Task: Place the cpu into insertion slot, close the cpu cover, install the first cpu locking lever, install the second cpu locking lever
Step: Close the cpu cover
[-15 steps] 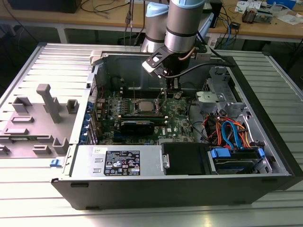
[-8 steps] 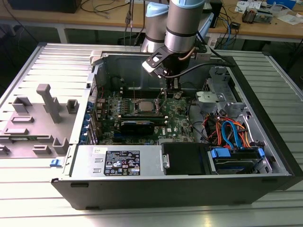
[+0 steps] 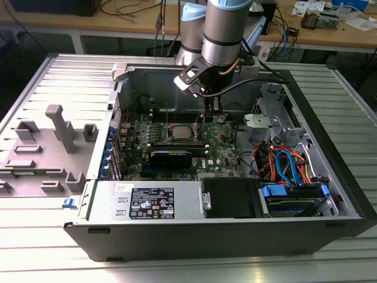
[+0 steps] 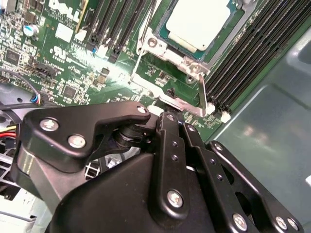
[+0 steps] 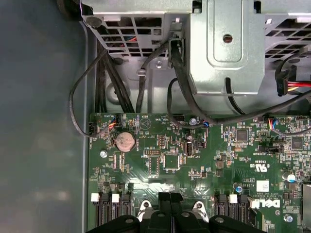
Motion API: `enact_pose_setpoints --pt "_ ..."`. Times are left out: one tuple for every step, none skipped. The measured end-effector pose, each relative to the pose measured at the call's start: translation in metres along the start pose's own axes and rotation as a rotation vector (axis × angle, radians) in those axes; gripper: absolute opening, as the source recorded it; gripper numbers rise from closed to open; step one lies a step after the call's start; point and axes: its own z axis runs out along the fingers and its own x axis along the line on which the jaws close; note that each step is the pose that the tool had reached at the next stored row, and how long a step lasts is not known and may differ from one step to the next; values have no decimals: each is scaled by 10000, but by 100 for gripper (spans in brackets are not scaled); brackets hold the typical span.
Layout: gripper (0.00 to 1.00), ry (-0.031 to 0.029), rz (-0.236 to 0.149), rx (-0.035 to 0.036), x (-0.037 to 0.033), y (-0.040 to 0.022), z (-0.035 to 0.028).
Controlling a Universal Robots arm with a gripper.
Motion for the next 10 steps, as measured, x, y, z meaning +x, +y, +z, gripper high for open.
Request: enact_pose_setpoints --pt "11 0 0 0 0 -12 0" --pt "11 -1 -1 0 1 -33 0" --pt "11 -1 -1 0 3 -61 0" --pt "11 -2 0 -2 5 -98 0" --pt "11 -3 0 -2 6 -124 0" --pt "11 -4 0 -2 7 -145 0" --pt "11 -4 0 -2 9 -171 0" --pt "11 -3 1 -2 10 -202 0" --pt "11 -3 1 -3 10 -211 0" --pt "11 -3 0 -3 10 -213 0"
